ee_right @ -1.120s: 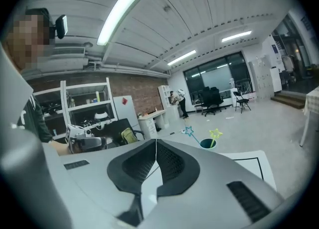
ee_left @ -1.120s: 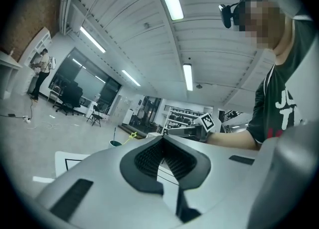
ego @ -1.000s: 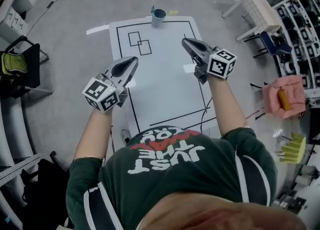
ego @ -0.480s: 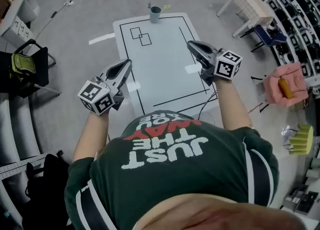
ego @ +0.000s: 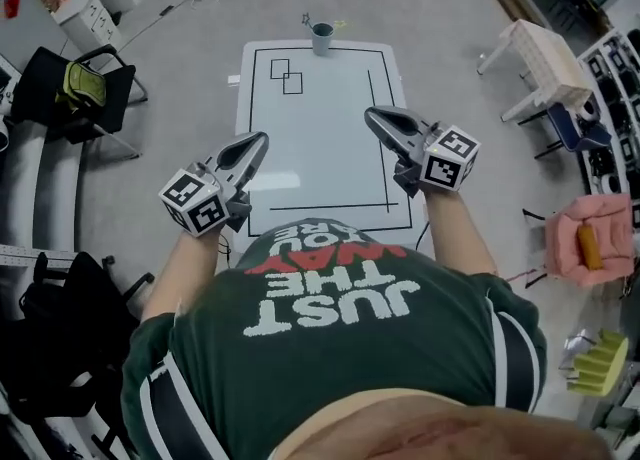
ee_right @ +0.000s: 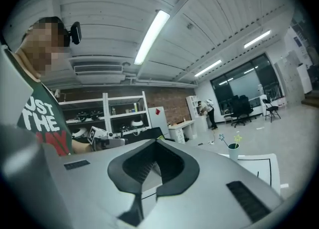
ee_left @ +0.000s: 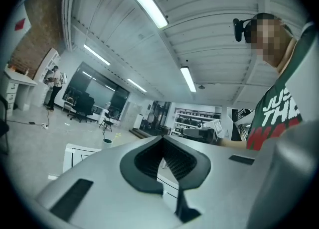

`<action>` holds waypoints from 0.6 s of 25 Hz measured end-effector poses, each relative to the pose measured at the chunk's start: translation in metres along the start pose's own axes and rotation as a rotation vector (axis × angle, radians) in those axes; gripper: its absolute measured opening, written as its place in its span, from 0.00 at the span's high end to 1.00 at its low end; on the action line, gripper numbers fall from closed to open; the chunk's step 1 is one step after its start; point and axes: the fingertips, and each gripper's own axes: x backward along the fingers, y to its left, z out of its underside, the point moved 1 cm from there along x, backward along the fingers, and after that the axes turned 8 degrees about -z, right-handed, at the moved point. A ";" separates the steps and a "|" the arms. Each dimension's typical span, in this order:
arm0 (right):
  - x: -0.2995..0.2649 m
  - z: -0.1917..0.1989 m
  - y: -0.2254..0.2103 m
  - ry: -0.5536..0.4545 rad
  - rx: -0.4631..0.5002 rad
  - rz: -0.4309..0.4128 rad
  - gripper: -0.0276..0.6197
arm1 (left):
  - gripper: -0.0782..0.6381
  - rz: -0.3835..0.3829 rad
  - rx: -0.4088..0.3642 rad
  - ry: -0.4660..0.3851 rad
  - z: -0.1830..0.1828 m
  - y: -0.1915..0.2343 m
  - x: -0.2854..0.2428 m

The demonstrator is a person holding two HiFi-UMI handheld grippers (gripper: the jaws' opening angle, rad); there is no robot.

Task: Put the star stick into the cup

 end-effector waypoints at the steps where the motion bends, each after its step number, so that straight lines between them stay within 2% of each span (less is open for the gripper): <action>1: 0.005 0.002 0.004 0.007 0.008 -0.024 0.91 | 0.88 -0.019 -0.003 0.000 0.004 -0.008 -0.002; 4: 0.017 0.006 0.010 0.009 0.019 -0.075 0.91 | 0.88 -0.061 -0.002 0.008 0.012 -0.030 -0.006; 7: 0.022 0.008 0.014 0.010 0.019 -0.091 0.91 | 0.88 -0.071 -0.016 0.026 0.013 -0.042 -0.005; 15: -0.001 0.009 0.030 0.004 0.034 -0.045 0.91 | 0.88 -0.024 -0.033 0.005 -0.005 -0.026 0.011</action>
